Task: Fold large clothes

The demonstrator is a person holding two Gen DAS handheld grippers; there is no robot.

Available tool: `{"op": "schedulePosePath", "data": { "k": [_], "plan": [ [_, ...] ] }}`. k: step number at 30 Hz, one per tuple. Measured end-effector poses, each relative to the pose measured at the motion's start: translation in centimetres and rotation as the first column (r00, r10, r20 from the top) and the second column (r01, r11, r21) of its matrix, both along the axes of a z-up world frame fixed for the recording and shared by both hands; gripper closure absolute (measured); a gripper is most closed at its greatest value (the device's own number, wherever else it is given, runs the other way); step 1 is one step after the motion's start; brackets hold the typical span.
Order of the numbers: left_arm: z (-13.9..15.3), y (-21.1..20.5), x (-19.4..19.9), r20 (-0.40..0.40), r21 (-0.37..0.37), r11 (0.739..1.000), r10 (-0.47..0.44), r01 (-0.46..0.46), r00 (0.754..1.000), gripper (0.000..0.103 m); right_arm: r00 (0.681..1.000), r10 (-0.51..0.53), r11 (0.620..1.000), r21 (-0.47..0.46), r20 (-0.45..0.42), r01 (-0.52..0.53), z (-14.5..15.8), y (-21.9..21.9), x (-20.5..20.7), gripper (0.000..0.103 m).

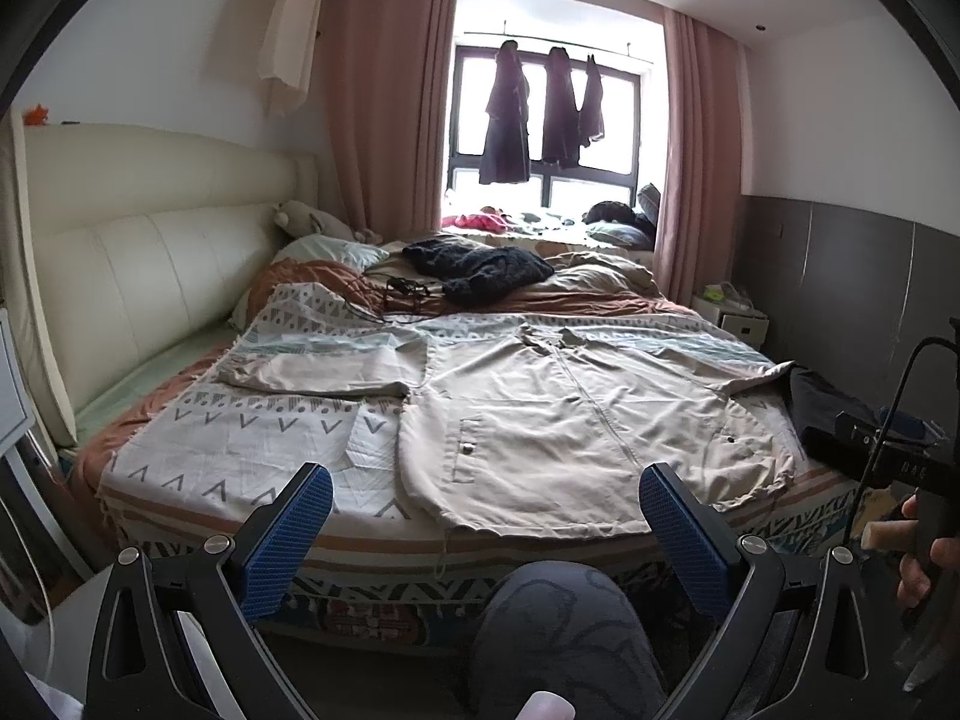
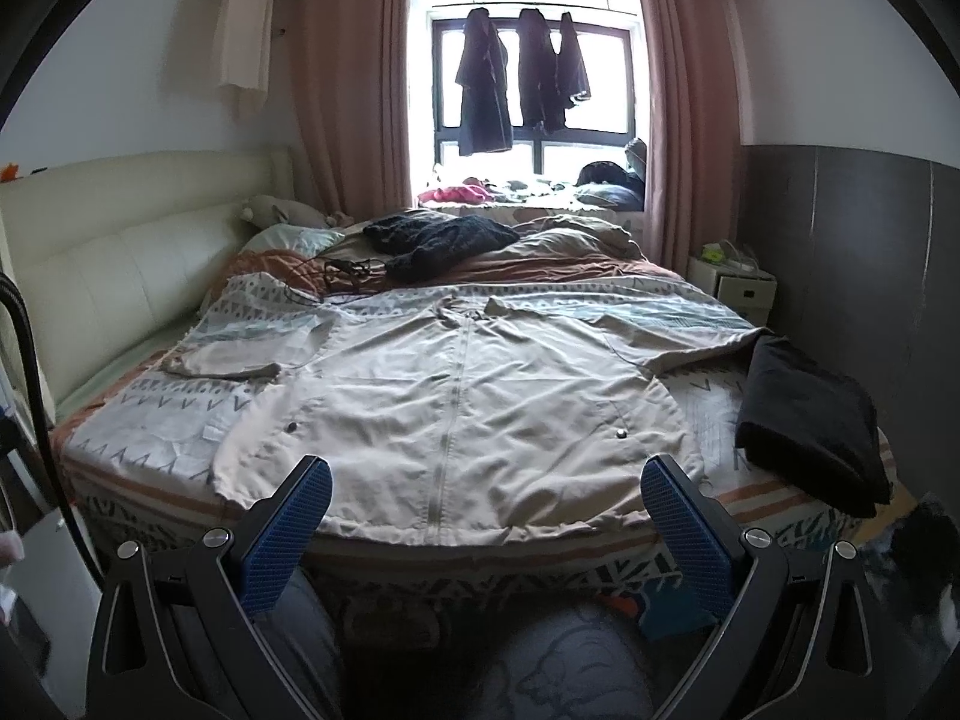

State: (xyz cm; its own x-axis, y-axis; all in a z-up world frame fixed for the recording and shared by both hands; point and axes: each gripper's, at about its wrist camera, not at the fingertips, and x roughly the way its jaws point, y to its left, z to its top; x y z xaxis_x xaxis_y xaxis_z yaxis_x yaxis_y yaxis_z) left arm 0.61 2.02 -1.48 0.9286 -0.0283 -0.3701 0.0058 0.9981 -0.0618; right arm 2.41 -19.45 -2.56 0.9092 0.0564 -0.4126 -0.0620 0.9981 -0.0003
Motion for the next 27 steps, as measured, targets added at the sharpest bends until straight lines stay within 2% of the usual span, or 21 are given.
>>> {"op": "schedulePosePath", "data": {
  "k": [9, 14, 20, 27],
  "plan": [
    [-0.5, 0.3, 0.4, -0.01, -0.007, 1.0, 0.003, -0.003, 1.0, 0.001, 0.999, -0.03, 0.999, 0.03, -0.022, 0.031, 0.7, -0.5, 1.4, 0.0],
    [-0.9, 1.1, 2.0, -0.033, -0.013, 1.0, 0.02, -0.021, 0.999, 0.001, 0.999, -0.041, 0.999, 0.03, -0.022, 0.041, 1.2, -0.5, 3.0, 0.0],
    [-1.1, 2.0, 5.2, -0.051, -0.011, 0.999, 0.043, -0.044, 0.998, 0.001, 0.999, -0.036, 0.999, 0.039, -0.033, 0.037, 1.1, -0.3, 6.8, 0.0],
    [-1.2, 4.0, 11.1, -0.107, -0.016, 0.995, 0.094, -0.096, 0.99, 0.001, 0.998, -0.017, 0.999, 0.05, -0.053, 0.02, 1.2, 1.1, 12.7, 0.0]
  ]
}}
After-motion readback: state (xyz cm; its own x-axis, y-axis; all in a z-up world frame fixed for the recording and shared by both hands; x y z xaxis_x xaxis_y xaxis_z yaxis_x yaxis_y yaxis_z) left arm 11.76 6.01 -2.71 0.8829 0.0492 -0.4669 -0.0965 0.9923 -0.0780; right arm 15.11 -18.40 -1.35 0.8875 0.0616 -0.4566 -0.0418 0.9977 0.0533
